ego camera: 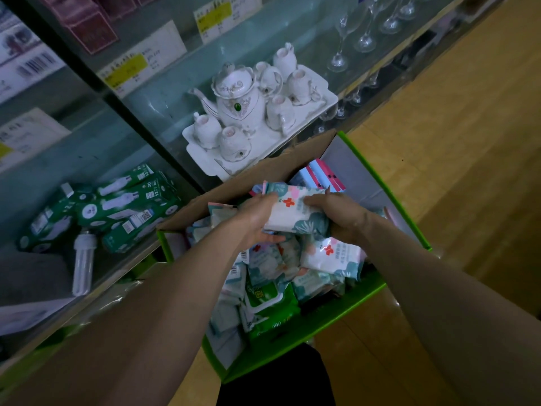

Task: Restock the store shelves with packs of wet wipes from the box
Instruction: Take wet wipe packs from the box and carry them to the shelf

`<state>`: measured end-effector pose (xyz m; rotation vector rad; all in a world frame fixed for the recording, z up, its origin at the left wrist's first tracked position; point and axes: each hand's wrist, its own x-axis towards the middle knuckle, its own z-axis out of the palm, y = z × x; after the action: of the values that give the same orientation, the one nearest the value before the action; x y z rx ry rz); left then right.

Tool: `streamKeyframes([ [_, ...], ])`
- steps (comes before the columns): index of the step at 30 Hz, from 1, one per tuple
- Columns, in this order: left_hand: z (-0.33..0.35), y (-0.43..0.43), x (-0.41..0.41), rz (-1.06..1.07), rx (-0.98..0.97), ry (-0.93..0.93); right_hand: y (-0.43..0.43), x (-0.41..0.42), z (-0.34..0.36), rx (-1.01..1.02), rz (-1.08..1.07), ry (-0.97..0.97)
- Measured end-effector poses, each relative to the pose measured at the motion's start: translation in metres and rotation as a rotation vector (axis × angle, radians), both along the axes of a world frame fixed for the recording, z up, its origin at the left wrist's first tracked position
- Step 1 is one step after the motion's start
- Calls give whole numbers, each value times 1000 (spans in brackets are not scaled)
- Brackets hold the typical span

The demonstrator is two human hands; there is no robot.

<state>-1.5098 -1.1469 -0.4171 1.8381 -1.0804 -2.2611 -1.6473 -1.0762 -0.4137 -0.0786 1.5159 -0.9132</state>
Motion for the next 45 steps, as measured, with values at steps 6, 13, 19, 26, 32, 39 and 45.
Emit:
streamKeyframes([
  [6,2,4,-12,72,-34,-58,5,4,6,114,210,202],
  [13,19,3,-15,-73,-12,-87,12,-3,10,68,156,548],
  [19,53,6,-24,-193,-19,-12,29,-9,37,50,102,657],
  [26,112,11,-48,-422,-143,82,55,-22,105,62,-93,612],
  [32,162,32,-74,-595,-181,123,92,-32,162,72,-242,588],
  [39,233,81,-109,-818,-251,190,154,-41,223,129,-372,716],
  [45,308,146,-138,-1041,-361,253,226,-46,296,204,-502,871],
])
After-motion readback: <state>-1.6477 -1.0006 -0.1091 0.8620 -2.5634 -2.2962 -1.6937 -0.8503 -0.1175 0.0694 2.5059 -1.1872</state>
